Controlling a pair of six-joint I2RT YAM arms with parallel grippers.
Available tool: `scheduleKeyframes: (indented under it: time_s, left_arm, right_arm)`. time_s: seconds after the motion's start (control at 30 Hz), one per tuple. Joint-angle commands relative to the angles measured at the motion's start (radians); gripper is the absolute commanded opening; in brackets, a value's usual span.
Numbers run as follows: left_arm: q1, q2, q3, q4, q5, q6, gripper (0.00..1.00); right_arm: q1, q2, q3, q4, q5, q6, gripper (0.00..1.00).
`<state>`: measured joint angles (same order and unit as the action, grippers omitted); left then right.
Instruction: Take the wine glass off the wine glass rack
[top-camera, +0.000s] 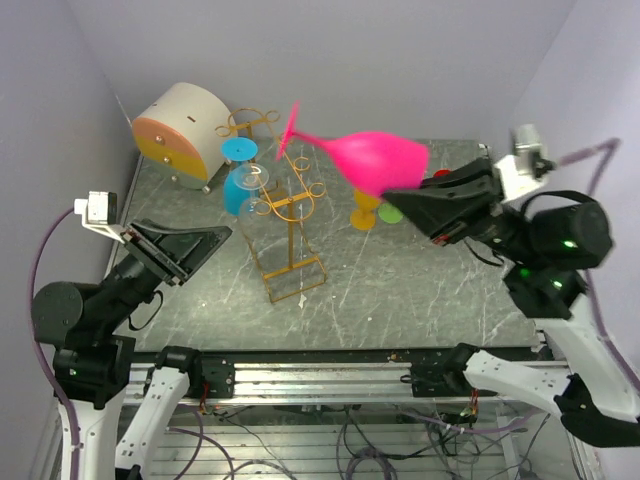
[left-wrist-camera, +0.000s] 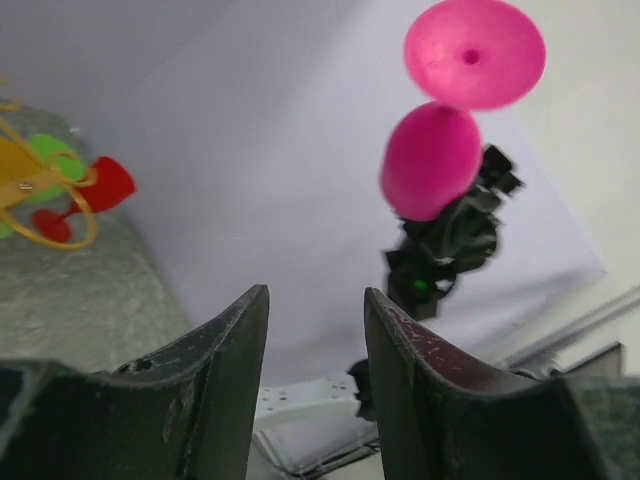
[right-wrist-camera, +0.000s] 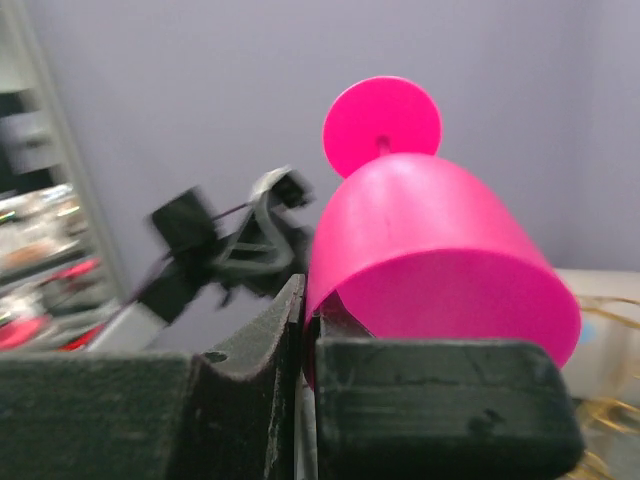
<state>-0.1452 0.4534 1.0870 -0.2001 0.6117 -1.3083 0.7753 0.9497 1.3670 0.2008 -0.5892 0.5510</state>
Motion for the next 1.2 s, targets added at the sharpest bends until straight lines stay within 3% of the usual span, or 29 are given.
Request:
scheduleKeyframes:
  time_s: [0.0,0.2,0.3,0.5,0.6,0.67,0.77,1.0,1.17]
  left_arm:
    - [0.004,0.036,0.067,-0.222,-0.075,0.194,0.53]
    - [0.004,0.078,0.126,-0.401,-0.186,0.354,0.52]
    - [0.004,0.094,0.154,-0.485,-0.238,0.413,0.52]
    - [0.004,0.111,0.173,-0.584,-0.313,0.496,0.51]
    - [0.004,0.116,0.158,-0.584,-0.323,0.512,0.51]
    - [0.004,0.121,0.142,-0.574,-0.322,0.518,0.51]
    - [0.004,0.130,0.126,-0.572,-0.329,0.531,0.50]
    - [0.004,0.127,0.127,-0.611,-0.346,0.554,0.50]
    - [0.004,0.106,0.119,-0.625,-0.355,0.554,0.50]
  right_arm:
    - [0.002,-0.045,0.084,-0.464,0.530,-0.283,0.00]
    - [0.001,0.138,0.235,-0.940,1.262,-0.302,0.00]
    - [-0.004,0.203,0.275,-1.093,1.389,-0.239,0.00]
    - [-0.005,0.152,0.295,-1.295,1.439,-0.122,0.00]
    - [-0.004,0.182,0.336,-1.436,1.439,-0.082,0.00]
    - [-0.006,0.186,0.305,-1.436,1.412,-0.105,0.00]
    - [-0.042,0.190,0.241,-1.383,1.303,-0.157,0.00]
    - [-0.267,0.217,0.075,-1.187,0.884,-0.280,0.00]
    - [-0.306,0.276,0.021,-1.113,0.724,-0.294,0.00]
